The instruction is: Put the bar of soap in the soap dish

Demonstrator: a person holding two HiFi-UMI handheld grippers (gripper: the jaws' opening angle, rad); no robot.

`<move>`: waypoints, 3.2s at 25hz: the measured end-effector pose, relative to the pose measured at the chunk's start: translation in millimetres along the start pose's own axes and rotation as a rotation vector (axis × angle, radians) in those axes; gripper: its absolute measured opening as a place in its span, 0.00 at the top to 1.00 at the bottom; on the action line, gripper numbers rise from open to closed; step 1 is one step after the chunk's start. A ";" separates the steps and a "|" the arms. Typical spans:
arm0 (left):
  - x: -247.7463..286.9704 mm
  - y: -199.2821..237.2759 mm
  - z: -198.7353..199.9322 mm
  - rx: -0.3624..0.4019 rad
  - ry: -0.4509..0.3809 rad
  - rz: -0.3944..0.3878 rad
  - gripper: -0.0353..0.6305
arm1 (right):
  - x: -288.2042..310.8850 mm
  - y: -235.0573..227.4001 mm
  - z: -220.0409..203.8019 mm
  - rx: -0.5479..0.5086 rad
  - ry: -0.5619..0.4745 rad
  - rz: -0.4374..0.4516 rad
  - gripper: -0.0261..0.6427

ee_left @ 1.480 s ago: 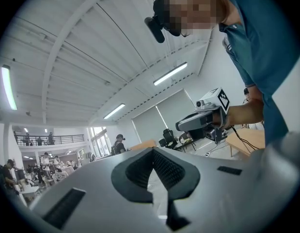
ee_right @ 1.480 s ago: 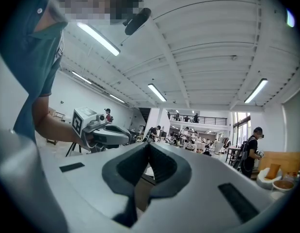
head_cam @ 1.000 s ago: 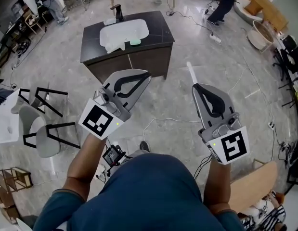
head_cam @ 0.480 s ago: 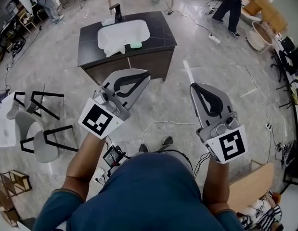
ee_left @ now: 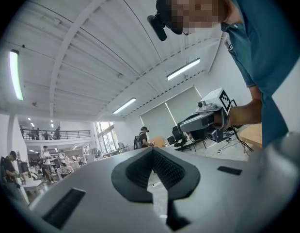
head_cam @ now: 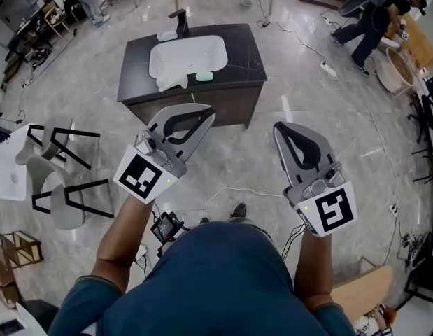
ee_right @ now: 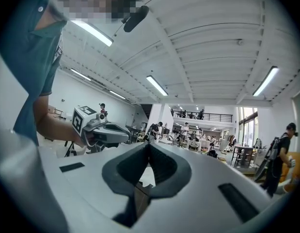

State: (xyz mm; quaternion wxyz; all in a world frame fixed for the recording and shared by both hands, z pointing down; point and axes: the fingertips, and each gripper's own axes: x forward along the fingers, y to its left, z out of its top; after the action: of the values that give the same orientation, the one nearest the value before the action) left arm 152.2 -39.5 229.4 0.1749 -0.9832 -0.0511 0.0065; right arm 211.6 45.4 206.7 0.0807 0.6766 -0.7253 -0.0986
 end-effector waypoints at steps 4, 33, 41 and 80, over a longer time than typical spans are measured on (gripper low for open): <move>31.0 5.8 -7.7 0.001 0.029 0.030 0.95 | 6.1 -34.3 -8.8 -0.019 -0.031 0.048 0.94; 47.2 169.0 -84.2 -0.039 0.034 0.113 0.95 | 186.0 -80.4 -46.2 -0.019 0.018 0.117 0.94; 68.0 202.1 -113.8 -0.065 0.067 0.145 0.95 | 229.5 -104.0 -67.7 0.002 0.021 0.172 0.94; 54.7 348.8 -192.7 -0.092 0.129 0.308 0.95 | 424.9 -118.6 -135.5 0.060 0.056 0.401 0.94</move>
State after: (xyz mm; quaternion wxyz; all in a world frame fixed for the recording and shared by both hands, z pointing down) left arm 246.8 -425.7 290.4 0.1298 -0.9847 0.1114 -0.0321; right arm 329.7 -390.7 300.9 0.0986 0.5232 -0.8455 -0.0400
